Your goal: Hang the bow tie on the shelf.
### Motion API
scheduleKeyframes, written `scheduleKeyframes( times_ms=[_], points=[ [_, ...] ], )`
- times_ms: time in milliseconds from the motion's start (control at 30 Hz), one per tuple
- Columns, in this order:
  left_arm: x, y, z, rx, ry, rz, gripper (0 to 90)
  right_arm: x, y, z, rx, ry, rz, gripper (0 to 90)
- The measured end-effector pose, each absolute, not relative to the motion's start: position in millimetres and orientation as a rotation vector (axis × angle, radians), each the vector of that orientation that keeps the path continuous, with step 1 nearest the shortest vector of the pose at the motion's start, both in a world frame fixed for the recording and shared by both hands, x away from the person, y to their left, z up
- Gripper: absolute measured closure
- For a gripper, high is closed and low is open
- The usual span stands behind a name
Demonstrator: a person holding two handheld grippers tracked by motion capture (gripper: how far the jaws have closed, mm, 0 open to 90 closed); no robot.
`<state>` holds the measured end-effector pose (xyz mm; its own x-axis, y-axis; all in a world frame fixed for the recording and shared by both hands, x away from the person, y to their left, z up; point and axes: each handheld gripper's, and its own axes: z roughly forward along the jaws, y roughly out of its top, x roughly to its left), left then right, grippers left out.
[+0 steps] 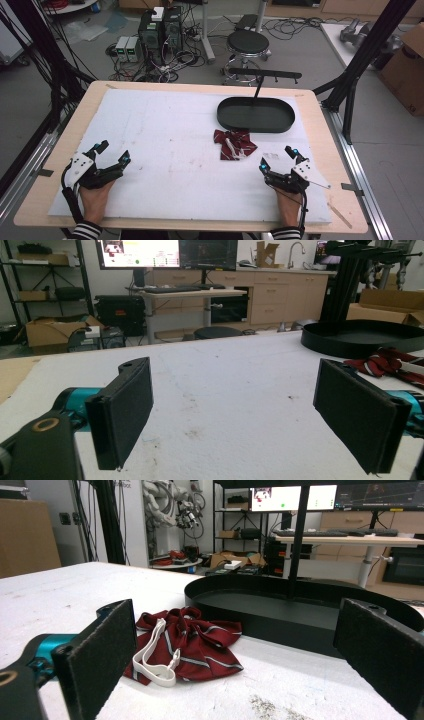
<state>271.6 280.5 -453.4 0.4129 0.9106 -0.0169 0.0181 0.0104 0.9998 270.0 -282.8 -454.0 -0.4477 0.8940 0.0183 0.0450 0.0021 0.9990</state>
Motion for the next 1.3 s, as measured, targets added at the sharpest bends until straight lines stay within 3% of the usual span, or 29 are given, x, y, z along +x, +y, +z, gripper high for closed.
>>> scheduleKeyframes(
  times_ms=[700,1300],
  points=[
    [272.1,279.0,-453.0,1.401,0.904,0.879,16.6,272.2,-278.1,-450.2,1.030,1.625,1.440,3.0],
    [272.3,278.2,-452.9,1.407,0.898,0.882,16.6,299.2,-259.6,-398.4,0.946,1.859,1.377,3.0]
  ],
)
